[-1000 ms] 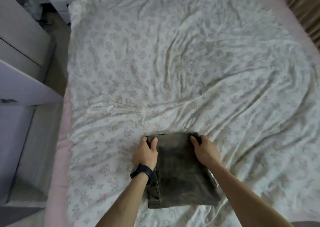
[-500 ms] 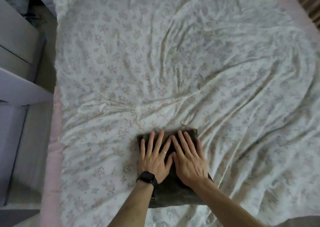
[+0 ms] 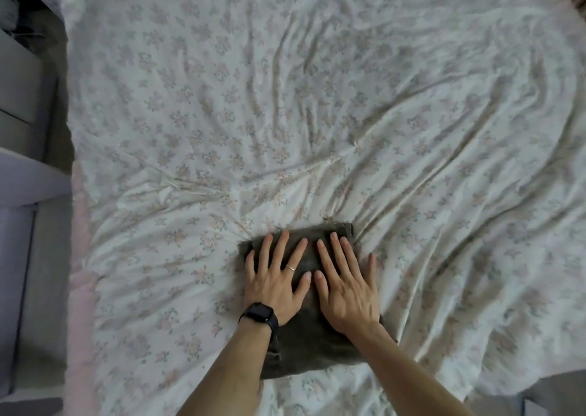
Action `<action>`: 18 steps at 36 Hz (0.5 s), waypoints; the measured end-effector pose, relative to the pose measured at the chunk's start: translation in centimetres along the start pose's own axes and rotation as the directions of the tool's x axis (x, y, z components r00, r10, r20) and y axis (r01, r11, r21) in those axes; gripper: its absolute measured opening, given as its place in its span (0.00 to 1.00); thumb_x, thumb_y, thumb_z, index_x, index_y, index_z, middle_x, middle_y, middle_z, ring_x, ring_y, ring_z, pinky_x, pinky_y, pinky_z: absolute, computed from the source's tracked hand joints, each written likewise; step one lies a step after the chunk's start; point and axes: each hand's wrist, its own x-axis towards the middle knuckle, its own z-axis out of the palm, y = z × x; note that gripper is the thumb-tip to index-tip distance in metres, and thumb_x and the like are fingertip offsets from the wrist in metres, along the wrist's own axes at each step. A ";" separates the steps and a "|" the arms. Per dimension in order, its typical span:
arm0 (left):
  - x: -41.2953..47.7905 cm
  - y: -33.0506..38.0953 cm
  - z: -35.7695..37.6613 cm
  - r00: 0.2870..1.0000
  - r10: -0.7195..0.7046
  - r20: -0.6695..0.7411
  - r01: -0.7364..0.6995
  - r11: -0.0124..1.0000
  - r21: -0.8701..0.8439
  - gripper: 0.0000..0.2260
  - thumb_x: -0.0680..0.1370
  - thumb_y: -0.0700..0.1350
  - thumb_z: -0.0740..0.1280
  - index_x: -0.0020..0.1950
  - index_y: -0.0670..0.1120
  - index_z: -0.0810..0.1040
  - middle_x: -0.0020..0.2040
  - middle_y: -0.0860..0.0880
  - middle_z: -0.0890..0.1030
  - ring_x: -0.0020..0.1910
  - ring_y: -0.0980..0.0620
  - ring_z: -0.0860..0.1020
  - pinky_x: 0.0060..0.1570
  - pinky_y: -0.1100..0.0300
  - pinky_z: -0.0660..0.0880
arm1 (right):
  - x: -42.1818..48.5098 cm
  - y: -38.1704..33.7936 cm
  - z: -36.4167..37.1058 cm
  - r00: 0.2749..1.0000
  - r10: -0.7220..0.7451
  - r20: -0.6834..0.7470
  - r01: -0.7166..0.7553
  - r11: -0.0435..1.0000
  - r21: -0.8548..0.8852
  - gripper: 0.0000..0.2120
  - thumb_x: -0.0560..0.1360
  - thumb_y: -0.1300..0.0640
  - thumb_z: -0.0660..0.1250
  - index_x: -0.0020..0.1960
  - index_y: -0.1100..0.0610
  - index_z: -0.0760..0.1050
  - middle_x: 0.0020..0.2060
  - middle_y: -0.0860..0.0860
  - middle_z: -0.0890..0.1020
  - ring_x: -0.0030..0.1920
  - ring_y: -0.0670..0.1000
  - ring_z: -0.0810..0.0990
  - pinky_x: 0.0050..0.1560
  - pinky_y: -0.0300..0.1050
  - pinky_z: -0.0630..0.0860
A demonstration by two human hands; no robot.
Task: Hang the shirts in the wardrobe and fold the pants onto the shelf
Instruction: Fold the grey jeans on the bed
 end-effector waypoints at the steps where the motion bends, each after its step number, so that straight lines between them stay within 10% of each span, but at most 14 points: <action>1: 0.0 0.0 -0.4 1.000 0.002 0.018 -0.002 1.000 0.002 0.29 0.79 0.65 0.54 0.81 0.61 0.56 0.81 0.50 0.59 0.78 0.42 0.61 0.70 0.37 0.60 | -0.8 0.0 -0.2 0.999 0.032 -0.008 -0.032 1.000 -0.001 0.29 0.84 0.40 0.48 0.83 0.44 0.46 0.82 0.47 0.47 0.82 0.49 0.44 0.78 0.65 0.45; 9: -0.4 0.8 -2.1 0.997 -0.020 0.068 0.016 0.998 0.053 0.30 0.80 0.64 0.51 0.81 0.58 0.56 0.81 0.47 0.61 0.78 0.39 0.59 0.71 0.34 0.58 | -8.3 0.8 0.3 0.995 -0.099 0.002 0.099 0.995 -0.022 0.31 0.83 0.35 0.50 0.82 0.44 0.51 0.82 0.48 0.50 0.82 0.52 0.50 0.79 0.63 0.44; 18: 0.8 1.8 -3.7 0.991 -0.038 0.128 0.019 0.988 0.150 0.32 0.78 0.67 0.49 0.79 0.55 0.64 0.76 0.45 0.68 0.73 0.38 0.66 0.67 0.37 0.63 | -10.2 2.2 0.0 0.993 0.121 -0.016 -0.119 0.991 0.064 0.32 0.83 0.36 0.50 0.83 0.48 0.51 0.82 0.48 0.50 0.82 0.52 0.48 0.78 0.66 0.49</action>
